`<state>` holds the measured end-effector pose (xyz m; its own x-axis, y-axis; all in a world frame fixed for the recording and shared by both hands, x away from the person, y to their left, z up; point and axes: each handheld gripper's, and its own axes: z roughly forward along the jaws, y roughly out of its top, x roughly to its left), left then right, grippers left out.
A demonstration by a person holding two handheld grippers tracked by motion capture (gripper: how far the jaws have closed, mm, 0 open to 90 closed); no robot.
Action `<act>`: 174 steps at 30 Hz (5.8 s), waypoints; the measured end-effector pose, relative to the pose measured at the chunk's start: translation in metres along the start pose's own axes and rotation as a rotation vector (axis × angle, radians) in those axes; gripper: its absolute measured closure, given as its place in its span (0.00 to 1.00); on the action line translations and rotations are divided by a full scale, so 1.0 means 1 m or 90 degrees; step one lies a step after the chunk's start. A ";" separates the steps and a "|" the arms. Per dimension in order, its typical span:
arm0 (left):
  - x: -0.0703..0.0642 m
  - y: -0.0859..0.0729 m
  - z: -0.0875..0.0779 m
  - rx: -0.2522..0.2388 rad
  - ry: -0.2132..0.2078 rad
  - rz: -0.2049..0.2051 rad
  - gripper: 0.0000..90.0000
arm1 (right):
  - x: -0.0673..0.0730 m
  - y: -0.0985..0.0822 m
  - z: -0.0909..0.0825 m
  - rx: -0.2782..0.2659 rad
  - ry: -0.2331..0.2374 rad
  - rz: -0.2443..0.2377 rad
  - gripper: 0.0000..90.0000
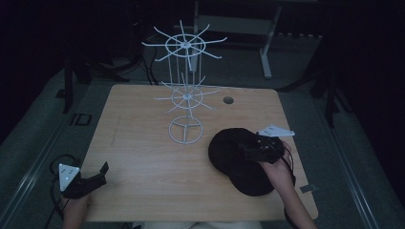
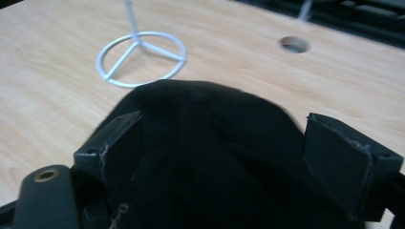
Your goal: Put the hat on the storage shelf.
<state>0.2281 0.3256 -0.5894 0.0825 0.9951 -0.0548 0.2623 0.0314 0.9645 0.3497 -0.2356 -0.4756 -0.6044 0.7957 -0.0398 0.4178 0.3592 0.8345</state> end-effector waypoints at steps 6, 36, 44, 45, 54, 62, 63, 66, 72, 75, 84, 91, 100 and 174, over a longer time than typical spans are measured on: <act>0.001 0.000 0.000 0.003 -0.004 -0.003 0.02 | 0.004 0.008 0.024 0.034 0.007 -0.007 0.18; 0.001 0.000 0.001 0.005 -0.003 -0.007 0.02 | 0.009 0.007 0.022 0.042 0.015 -0.057 0.91; 0.001 0.000 0.001 0.005 -0.002 -0.008 0.02 | 0.006 0.013 -0.001 -0.002 0.015 -0.046 0.91; 0.001 0.000 0.001 0.006 -0.003 -0.007 0.02 | 0.005 0.016 -0.009 -0.019 0.018 -0.044 0.91; 0.001 0.000 0.001 0.007 -0.004 -0.007 0.02 | 0.002 0.030 -0.041 -0.084 0.023 -0.032 0.91; 0.001 0.000 0.001 0.006 -0.003 -0.008 0.02 | 0.004 0.055 -0.081 -0.172 0.029 -0.029 0.91; 0.001 0.000 0.001 0.007 -0.003 -0.008 0.02 | 0.004 0.058 -0.087 -0.183 0.031 -0.026 0.91; 0.001 0.000 0.001 0.007 -0.004 -0.008 0.02 | 0.004 0.065 -0.097 -0.207 0.029 -0.028 0.91; 0.001 0.000 0.001 0.008 -0.004 -0.008 0.02 | 0.006 0.085 -0.128 -0.276 0.023 -0.034 0.91; 0.001 0.001 0.001 0.010 -0.004 -0.007 0.02 | 0.010 0.103 -0.144 -0.308 0.019 -0.045 0.91; 0.001 0.001 0.001 0.012 -0.006 -0.006 0.02 | 0.021 0.143 -0.175 -0.386 0.030 -0.062 0.91; 0.001 0.001 0.001 0.012 -0.007 -0.007 0.02 | 0.036 0.177 -0.176 -0.408 0.045 -0.081 0.91; 0.002 0.001 0.002 0.012 -0.010 -0.009 0.02 | 0.057 0.200 -0.156 -0.390 0.053 -0.110 0.91; 0.002 0.001 0.001 0.012 -0.010 -0.013 0.02 | -0.017 -0.048 -0.013 -0.120 0.031 -0.006 0.16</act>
<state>0.2294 0.3279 -0.5892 0.0918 0.9927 -0.0782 0.2827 0.0494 0.9579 0.3315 -0.2727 -0.5081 -0.6417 0.7666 -0.0244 0.2805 0.2643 0.9228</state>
